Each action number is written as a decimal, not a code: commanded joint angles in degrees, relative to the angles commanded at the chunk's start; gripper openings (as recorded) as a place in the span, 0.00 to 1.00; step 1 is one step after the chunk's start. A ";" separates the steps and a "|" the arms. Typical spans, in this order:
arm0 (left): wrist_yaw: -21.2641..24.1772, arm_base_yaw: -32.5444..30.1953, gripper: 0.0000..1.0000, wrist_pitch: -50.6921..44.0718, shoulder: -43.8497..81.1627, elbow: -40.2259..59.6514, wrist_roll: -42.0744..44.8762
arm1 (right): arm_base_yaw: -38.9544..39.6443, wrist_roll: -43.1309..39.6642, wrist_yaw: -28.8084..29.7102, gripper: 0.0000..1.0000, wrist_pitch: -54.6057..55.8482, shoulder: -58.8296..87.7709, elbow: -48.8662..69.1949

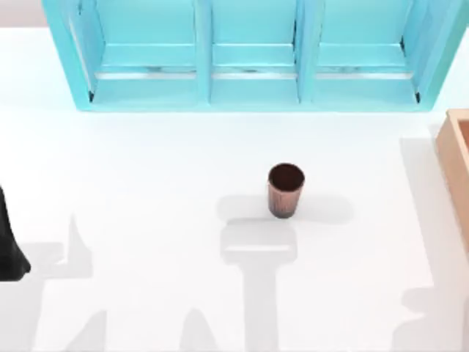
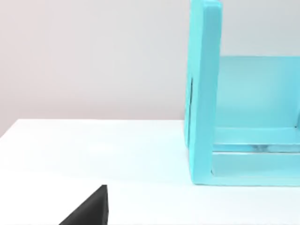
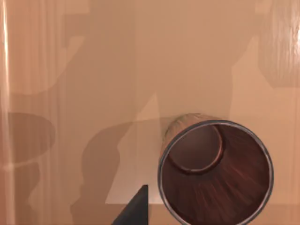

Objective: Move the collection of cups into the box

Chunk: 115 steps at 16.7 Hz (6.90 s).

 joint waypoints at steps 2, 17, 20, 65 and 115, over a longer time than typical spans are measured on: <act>0.00 0.00 1.00 0.00 0.00 0.00 0.00 | 0.00 0.00 0.00 1.00 0.00 0.00 0.00; 0.00 0.00 1.00 0.00 0.00 0.00 0.00 | -0.44 -0.27 -0.45 1.00 -12.64 0.99 13.46; 0.00 0.00 1.00 0.00 0.00 0.00 0.00 | -0.52 -0.40 -0.12 1.00 -19.21 1.28 20.22; 0.00 0.00 1.00 0.00 0.00 0.00 0.00 | 60.93 60.43 8.56 1.00 -21.14 60.53 66.72; 0.00 0.00 1.00 0.00 0.00 0.00 0.00 | 42.71 42.57 9.05 0.00 -26.52 44.26 56.23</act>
